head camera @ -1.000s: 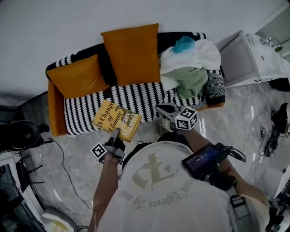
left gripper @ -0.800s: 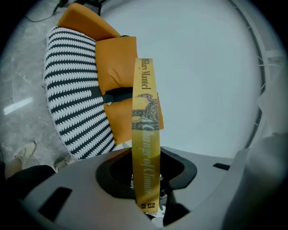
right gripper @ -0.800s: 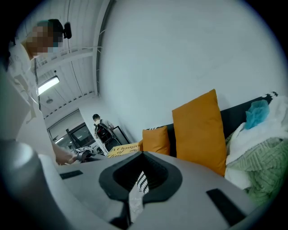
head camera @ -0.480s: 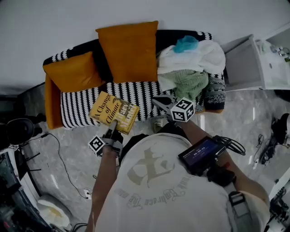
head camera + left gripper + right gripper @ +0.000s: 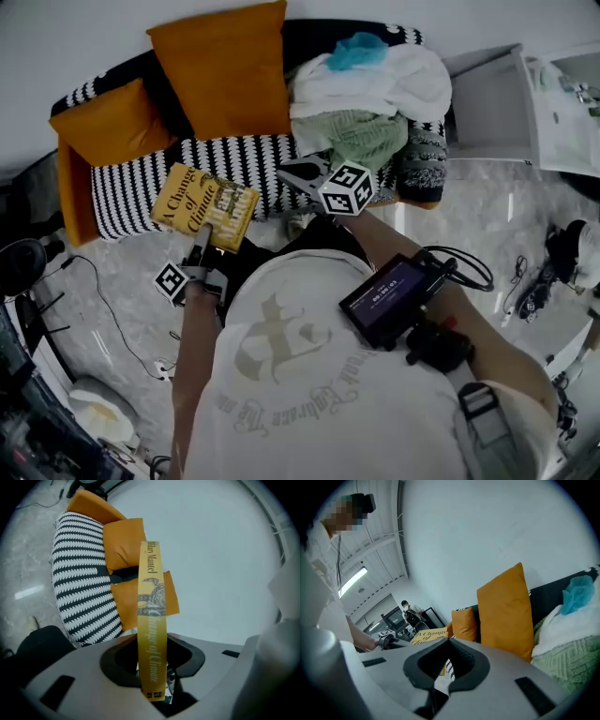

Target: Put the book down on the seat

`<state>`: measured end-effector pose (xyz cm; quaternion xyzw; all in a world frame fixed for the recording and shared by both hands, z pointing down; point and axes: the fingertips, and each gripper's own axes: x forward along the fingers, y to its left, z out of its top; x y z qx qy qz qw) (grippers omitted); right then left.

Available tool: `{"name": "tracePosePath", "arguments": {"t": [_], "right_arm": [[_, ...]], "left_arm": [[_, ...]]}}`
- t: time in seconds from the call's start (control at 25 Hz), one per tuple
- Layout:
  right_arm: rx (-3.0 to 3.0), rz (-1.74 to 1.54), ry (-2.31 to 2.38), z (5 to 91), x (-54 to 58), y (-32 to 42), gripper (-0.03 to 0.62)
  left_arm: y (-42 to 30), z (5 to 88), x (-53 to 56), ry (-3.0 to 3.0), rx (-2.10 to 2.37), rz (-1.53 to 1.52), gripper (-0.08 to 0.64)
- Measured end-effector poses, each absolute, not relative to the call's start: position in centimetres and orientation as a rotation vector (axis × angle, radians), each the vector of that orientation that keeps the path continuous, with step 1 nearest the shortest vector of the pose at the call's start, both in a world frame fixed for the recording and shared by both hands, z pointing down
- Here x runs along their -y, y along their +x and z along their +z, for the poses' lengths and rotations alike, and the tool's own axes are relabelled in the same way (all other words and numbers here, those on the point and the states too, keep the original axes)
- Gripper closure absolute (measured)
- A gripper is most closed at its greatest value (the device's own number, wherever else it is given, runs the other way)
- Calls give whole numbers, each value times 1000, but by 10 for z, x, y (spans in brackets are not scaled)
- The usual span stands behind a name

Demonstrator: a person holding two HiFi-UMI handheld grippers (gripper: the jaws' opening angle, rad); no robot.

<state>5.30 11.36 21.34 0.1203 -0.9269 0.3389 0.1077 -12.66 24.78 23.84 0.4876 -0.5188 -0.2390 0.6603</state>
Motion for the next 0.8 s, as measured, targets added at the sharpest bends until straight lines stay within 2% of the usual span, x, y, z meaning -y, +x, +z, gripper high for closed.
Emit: {"name": "tracePosePath", "arguments": {"t": [0.8], "right_arm": [[2713,1027,360,227,-114,59,578]], "left_arm": [[-101,274,-250,1048,1137,-447,416]]}}
